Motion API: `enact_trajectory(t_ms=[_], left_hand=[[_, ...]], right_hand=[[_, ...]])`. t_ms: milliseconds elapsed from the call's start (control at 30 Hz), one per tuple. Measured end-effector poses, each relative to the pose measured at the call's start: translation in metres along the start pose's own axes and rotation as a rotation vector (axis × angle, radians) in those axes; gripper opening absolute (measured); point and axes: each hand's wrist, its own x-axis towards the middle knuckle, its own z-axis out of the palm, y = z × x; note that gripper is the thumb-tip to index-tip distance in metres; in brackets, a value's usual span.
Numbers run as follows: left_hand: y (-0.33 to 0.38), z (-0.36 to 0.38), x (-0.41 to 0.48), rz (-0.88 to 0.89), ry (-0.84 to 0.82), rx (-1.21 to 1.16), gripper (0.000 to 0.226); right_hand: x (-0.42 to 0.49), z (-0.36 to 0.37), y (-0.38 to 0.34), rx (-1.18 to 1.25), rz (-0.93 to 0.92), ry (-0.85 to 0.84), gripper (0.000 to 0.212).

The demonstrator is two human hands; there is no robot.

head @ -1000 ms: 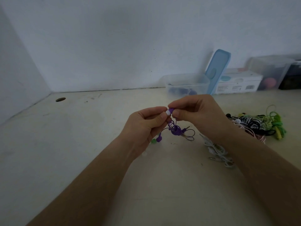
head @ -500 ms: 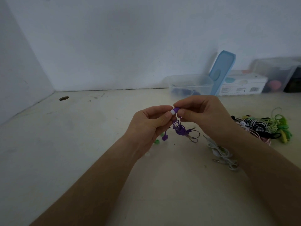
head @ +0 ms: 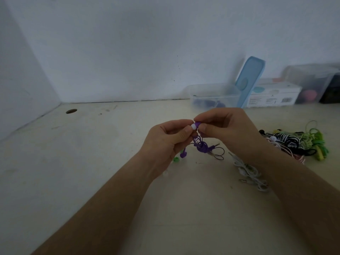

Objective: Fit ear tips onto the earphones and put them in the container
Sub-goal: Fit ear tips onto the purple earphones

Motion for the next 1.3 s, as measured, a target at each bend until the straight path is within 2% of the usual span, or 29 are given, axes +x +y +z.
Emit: enact_trajectory(t_ms=[300, 500, 567, 667, 767, 867, 967, 1133, 1300], left_hand=[[0.003, 0.001, -0.002, 0.025, 0.004, 0.093, 0.020], [0.008, 0.001, -0.006, 0.168, -0.011, 0.509, 0.026], [0.009, 0.002, -0.008, 0.189, -0.067, 0.629, 0.024], [0.008, 0.002, -0.008, 0.143, -0.151, 0.683, 0.022], [0.009, 0.000, -0.008, 0.143, -0.108, 0.645, 0.020], [0.013, -0.003, -0.009, 0.136, -0.019, 0.509, 0.019], [0.014, -0.007, -0.008, 0.091, 0.038, 0.396, 0.022], [0.016, -0.007, -0.006, -0.075, -0.063, 0.021, 0.021], [0.015, -0.006, -0.008, -0.116, -0.112, 0.034, 0.026]], right_hand=[[0.000, 0.001, -0.002, 0.001, 0.032, 0.010, 0.018], [0.002, -0.002, -0.008, 0.335, 0.169, 0.058, 0.013], [0.003, -0.004, -0.009, 0.427, 0.197, 0.072, 0.015], [0.004, -0.006, -0.011, 0.516, 0.235, 0.113, 0.016], [0.006, -0.008, -0.011, 0.569, 0.270, 0.163, 0.022], [0.007, -0.009, -0.009, 0.454, 0.334, 0.166, 0.027], [0.007, -0.007, -0.004, 0.246, 0.410, 0.111, 0.024], [0.006, -0.004, 0.002, -0.045, 0.443, 0.056, 0.014], [0.006, -0.002, 0.007, -0.457, 0.362, -0.011, 0.014]])
